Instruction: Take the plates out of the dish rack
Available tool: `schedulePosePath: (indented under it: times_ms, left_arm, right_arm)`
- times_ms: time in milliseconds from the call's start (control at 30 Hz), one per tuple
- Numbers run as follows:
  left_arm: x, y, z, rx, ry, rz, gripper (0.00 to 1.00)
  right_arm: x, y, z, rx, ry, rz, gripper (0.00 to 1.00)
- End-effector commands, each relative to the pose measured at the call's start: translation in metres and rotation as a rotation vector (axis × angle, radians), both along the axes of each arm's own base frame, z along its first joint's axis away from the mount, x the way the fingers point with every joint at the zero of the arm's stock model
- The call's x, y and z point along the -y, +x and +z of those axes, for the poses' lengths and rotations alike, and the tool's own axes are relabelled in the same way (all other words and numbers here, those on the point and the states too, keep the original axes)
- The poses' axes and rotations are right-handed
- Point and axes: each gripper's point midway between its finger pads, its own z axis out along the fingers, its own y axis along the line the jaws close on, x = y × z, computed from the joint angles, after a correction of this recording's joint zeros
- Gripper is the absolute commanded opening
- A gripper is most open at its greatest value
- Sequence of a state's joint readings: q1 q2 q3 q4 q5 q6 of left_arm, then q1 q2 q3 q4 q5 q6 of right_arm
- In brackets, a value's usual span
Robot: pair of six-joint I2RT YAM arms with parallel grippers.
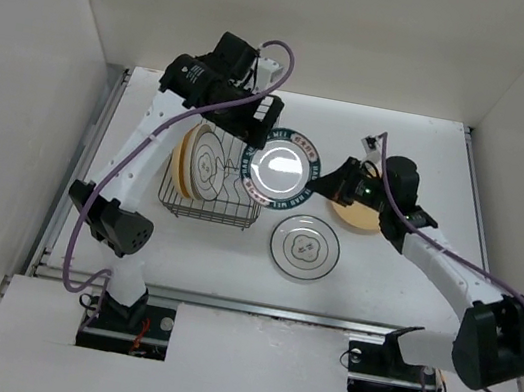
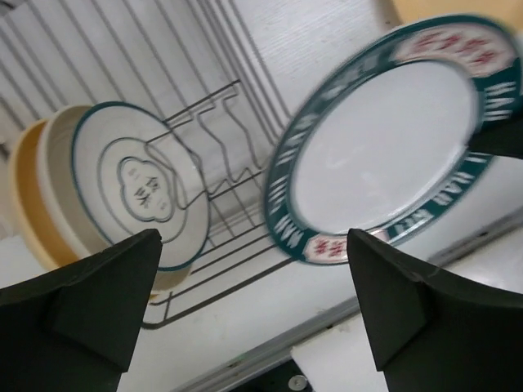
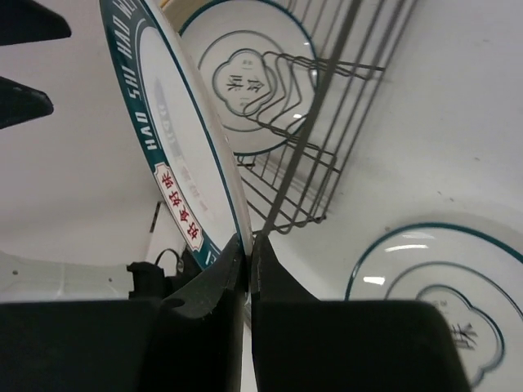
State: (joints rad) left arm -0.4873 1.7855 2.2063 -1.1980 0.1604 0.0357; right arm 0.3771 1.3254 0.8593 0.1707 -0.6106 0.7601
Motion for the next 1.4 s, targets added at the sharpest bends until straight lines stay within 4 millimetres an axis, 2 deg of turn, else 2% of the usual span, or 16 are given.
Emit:
schedulePosePath:
  times_ms: [0,67,167,200,233,300,433,633,767,833,967,1000,1033,1233,1333,1367]
  left_arm:
    - [-0.035,0.008,0.004,0.071,0.132,0.124,0.96]
    - [-0.05,0.013,0.0,0.091,0.212,0.168,0.96]
    - [-0.066,0.016,-0.011,0.085,0.301,0.215,0.95]
    - [-0.07,0.017,-0.013,0.085,0.32,0.236,0.94]
    - [-0.074,0.02,-0.015,0.089,0.345,0.251,0.94]
    - [-0.087,0.023,-0.023,0.09,0.426,0.29,0.89]
    - [-0.106,0.028,-0.022,0.125,0.521,0.352,0.82]
    - [-0.128,0.033,-0.023,0.159,0.657,0.415,0.75]
    - [-0.131,0.033,-0.03,0.145,0.691,0.416,0.74]
    - [-0.132,0.032,-0.033,0.137,0.692,0.42,0.74]
    - [-0.144,0.032,-0.031,0.127,0.683,0.454,0.74]
    - [-0.149,0.032,-0.028,0.131,0.678,0.467,0.74]
    - [-0.151,0.032,-0.027,0.134,0.691,0.464,0.74]
    - [-0.154,0.029,-0.019,0.153,0.692,0.469,0.75]
    - [-0.155,0.028,-0.021,0.145,0.705,0.456,0.75]
    - [-0.157,0.026,-0.027,0.118,0.704,0.447,0.75]
  right_arm:
    - [0.03,-0.001,0.021,0.029,-0.02,-0.141,0.0]
    - [0.047,-0.011,0.004,-0.033,-0.091,-0.185,0.0]
    - [0.072,-0.027,-0.008,-0.06,-0.137,-0.261,0.0]
    - [0.082,-0.036,-0.027,-0.113,-0.176,-0.28,0.0]
    - [0.087,-0.043,-0.029,-0.127,-0.182,-0.288,0.0]
    - [0.092,-0.06,-0.057,-0.206,-0.239,-0.272,0.0]
    - [0.098,-0.079,-0.093,-0.299,-0.291,-0.257,0.0]
    - [0.103,-0.086,-0.124,-0.368,-0.364,-0.233,0.0]
    - [0.102,-0.087,-0.145,-0.429,-0.404,-0.201,0.01]
    - [0.103,-0.088,-0.158,-0.467,-0.428,-0.189,0.07]
    - [0.103,-0.085,-0.164,-0.478,-0.477,-0.166,0.44]
    - [0.107,-0.086,-0.164,-0.491,-0.499,-0.182,0.62]
    - [0.107,-0.083,-0.162,-0.477,-0.51,-0.188,0.66]
    - [0.121,-0.075,-0.159,-0.478,-0.643,-0.276,0.69]
    - [0.121,-0.077,-0.165,-0.491,-0.663,-0.272,0.69]
    - [0.113,-0.072,-0.162,-0.47,-0.643,-0.254,0.69]
